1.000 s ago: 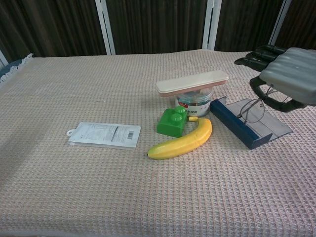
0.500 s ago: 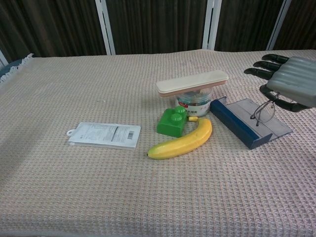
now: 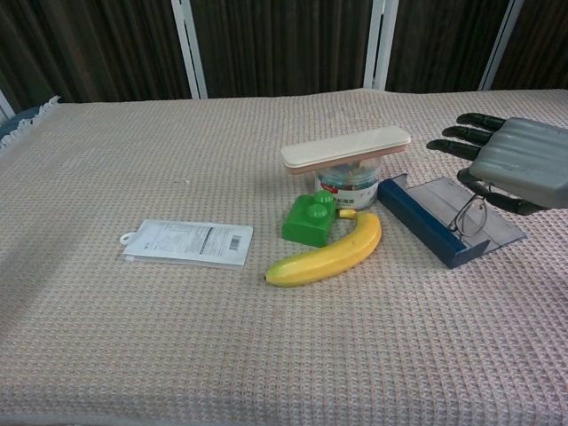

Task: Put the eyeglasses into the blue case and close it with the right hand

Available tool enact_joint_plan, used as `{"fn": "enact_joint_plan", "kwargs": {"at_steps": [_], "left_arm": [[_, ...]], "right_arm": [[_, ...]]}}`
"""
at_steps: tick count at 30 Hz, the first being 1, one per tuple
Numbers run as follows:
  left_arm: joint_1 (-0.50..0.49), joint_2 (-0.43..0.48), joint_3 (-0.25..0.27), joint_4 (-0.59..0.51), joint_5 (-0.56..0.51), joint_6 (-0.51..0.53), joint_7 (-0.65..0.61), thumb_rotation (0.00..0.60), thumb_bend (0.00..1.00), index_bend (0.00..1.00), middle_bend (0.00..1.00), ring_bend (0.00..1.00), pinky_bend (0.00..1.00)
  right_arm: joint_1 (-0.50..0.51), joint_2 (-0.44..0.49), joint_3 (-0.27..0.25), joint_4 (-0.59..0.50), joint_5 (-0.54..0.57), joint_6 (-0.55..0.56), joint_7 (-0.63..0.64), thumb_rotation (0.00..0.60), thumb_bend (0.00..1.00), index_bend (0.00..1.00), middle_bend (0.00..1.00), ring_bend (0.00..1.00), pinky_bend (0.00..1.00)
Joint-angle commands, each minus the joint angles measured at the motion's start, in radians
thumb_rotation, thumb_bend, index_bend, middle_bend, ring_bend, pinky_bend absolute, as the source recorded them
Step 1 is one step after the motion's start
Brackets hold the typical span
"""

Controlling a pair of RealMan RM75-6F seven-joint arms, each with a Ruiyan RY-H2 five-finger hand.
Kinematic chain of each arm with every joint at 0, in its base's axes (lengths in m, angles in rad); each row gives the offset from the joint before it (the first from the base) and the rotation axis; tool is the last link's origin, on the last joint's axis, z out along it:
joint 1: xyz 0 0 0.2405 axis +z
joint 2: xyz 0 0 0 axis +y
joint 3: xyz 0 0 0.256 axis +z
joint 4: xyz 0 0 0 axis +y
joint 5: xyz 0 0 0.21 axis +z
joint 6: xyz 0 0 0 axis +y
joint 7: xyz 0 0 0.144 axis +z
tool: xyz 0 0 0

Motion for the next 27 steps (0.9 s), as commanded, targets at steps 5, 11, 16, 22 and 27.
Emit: {"fn": "enact_joint_plan", "kwargs": {"at_steps": [5, 11, 16, 22, 27], "left_arm": [[-0.001, -0.001, 0.001, -0.001, 0.0, -0.002, 0.002, 0.6, 0.43, 0.0, 0.0, 0.0, 0.02], [-0.003, 0.001, 0.0, 0.0, -0.002, -0.005, -0.001, 0.6, 0.43, 0.0, 0.0, 0.0, 0.02], [-0.003, 0.001, 0.001, 0.0, -0.001, -0.005, -0.001, 0.6, 0.42, 0.0, 0.0, 0.0, 0.02], [-0.004, 0.002, 0.0, 0.0, -0.001, -0.004, -0.004, 0.6, 0.43, 0.0, 0.0, 0.0, 0.02], [-0.001, 0.002, 0.001, 0.001, 0.003, 0.003, -0.007, 0.6, 0.42, 0.0, 0.0, 0.0, 0.02]], "right_arm": [[0.024, -0.047, 0.006, 0.031, -0.008, -0.024, -0.052, 0.6, 0.58, 0.76, 0.16, 0.0, 0.05], [0.041, -0.096, 0.022, 0.066, 0.005, -0.039, -0.068, 0.6, 0.58, 0.71, 0.16, 0.0, 0.05], [0.048, -0.136, 0.033, 0.1, 0.006, -0.026, -0.059, 0.6, 0.56, 0.59, 0.16, 0.0, 0.05], [0.044, -0.169, 0.038, 0.139, -0.012, 0.038, -0.015, 0.6, 0.33, 0.52, 0.16, 0.0, 0.05], [0.025, -0.166, 0.043, 0.146, -0.022, 0.112, 0.065, 0.6, 0.29, 0.52, 0.16, 0.0, 0.06]]}}
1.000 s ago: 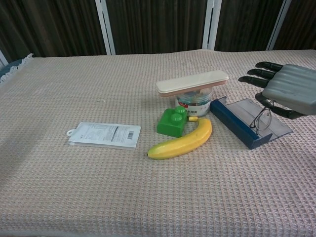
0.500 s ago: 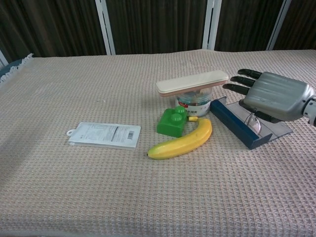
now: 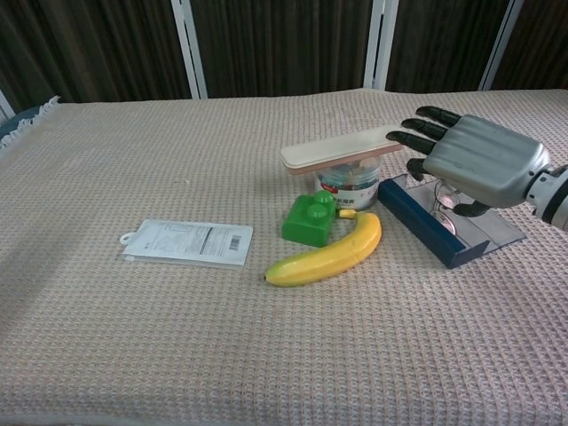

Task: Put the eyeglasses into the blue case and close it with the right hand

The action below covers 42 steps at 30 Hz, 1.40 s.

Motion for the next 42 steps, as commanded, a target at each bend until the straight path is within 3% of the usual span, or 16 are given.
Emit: {"fn": "enact_joint_plan", "kwargs": {"at_steps": [1, 5, 10, 16, 24, 42], "left_arm": [[0.001, 0.0, 0.0, 0.001, 0.001, 0.003, -0.001, 0.6, 0.42, 0.0, 0.0, 0.0, 0.02], [0.001, 0.0, 0.002, 0.001, 0.004, 0.003, -0.002, 0.6, 0.42, 0.0, 0.0, 0.0, 0.02], [0.001, -0.001, 0.002, 0.001, 0.005, 0.002, -0.001, 0.6, 0.42, 0.0, 0.0, 0.0, 0.02], [-0.002, -0.005, 0.002, 0.001, 0.007, -0.002, 0.005, 0.6, 0.42, 0.0, 0.0, 0.0, 0.02], [-0.001, -0.004, 0.001, 0.004, 0.005, 0.001, 0.0, 0.6, 0.42, 0.0, 0.0, 0.0, 0.02], [0.001, -0.001, 0.002, 0.007, 0.005, 0.005, -0.008, 0.6, 0.42, 0.0, 0.0, 0.0, 0.02]], "right_arm": [[-0.02, 0.009, 0.002, 0.003, -0.005, 0.045, 0.054, 0.6, 0.29, 0.52, 0.16, 0.0, 0.06], [-0.056, 0.048, -0.005, -0.022, 0.021, 0.047, 0.116, 0.6, 0.3, 0.52, 0.16, 0.0, 0.06], [-0.089, 0.104, 0.0, -0.073, 0.091, -0.015, 0.187, 0.6, 0.53, 0.49, 0.13, 0.0, 0.02], [-0.084, 0.125, 0.035, -0.096, 0.214, -0.157, 0.164, 0.6, 0.63, 0.43, 0.06, 0.0, 0.0], [-0.058, 0.085, 0.071, -0.067, 0.312, -0.263, 0.126, 0.6, 0.65, 0.4, 0.03, 0.0, 0.0], [-0.043, 0.052, 0.075, -0.085, 0.336, -0.269, 0.108, 0.6, 0.65, 0.41, 0.03, 0.0, 0.0]]}}
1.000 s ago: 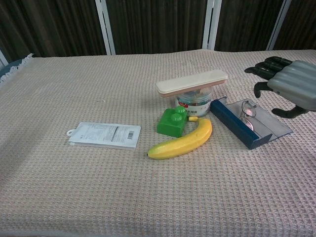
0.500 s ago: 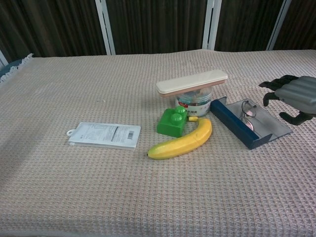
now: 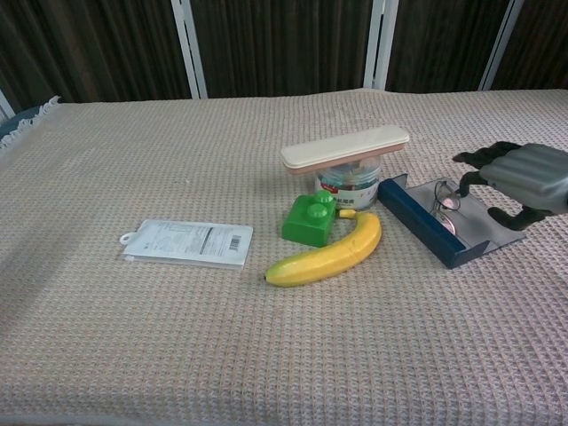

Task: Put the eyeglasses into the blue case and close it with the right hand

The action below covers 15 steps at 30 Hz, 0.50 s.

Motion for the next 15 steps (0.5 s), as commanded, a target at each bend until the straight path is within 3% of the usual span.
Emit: {"fn": "enact_joint_plan", "kwargs": {"at_steps": [1, 15], "left_arm": [[0.001, 0.001, 0.001, 0.001, 0.001, 0.001, -0.001, 0.6, 0.42, 0.0, 0.0, 0.0, 0.02], [0.002, 0.002, 0.0, 0.001, -0.002, 0.002, -0.003, 0.6, 0.42, 0.0, 0.0, 0.0, 0.02]], "right_arm": [[0.003, -0.007, 0.002, 0.0, 0.005, 0.001, -0.006, 0.6, 0.65, 0.41, 0.03, 0.0, 0.0], [0.016, -0.037, 0.005, -0.032, 0.008, 0.025, -0.034, 0.6, 0.65, 0.4, 0.03, 0.0, 0.0]]}}
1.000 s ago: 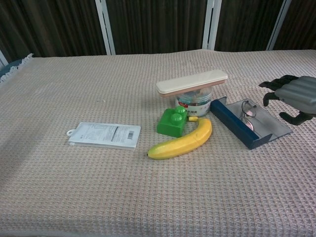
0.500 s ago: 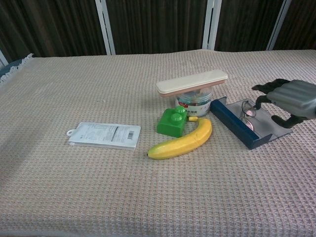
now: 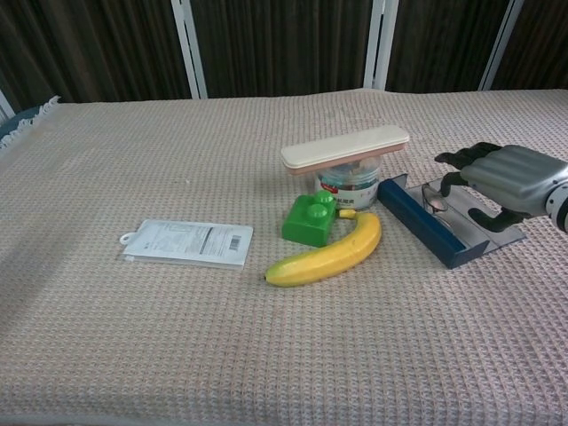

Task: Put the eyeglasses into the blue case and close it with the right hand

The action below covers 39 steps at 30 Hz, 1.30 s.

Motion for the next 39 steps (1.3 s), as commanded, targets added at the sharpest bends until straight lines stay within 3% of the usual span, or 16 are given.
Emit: {"fn": "enact_joint_plan", "kwargs": {"at_steps": [1, 19, 29, 39], "left_arm": [[0.001, 0.001, 0.001, -0.001, 0.001, 0.002, -0.001, 0.6, 0.42, 0.0, 0.0, 0.0, 0.02], [0.007, 0.005, -0.002, 0.002, -0.001, 0.014, -0.011, 0.6, 0.42, 0.0, 0.0, 0.0, 0.02], [0.008, 0.002, -0.001, 0.0, 0.001, 0.013, -0.003, 0.6, 0.42, 0.0, 0.0, 0.0, 0.02], [-0.004, -0.01, -0.001, -0.008, -0.004, -0.015, 0.032, 0.6, 0.42, 0.0, 0.0, 0.0, 0.02]], "right_arm": [[0.003, -0.007, 0.0, -0.008, 0.001, 0.005, -0.01, 0.6, 0.65, 0.4, 0.03, 0.0, 0.0], [0.023, -0.034, -0.004, -0.051, -0.001, 0.026, -0.067, 0.6, 0.65, 0.4, 0.03, 0.0, 0.0], [-0.014, 0.057, -0.038, -0.092, -0.057, 0.08, 0.018, 0.6, 0.65, 0.39, 0.03, 0.0, 0.0], [0.029, 0.057, 0.017, -0.032, 0.023, -0.027, 0.07, 0.6, 0.65, 0.31, 0.02, 0.0, 0.0]]}}
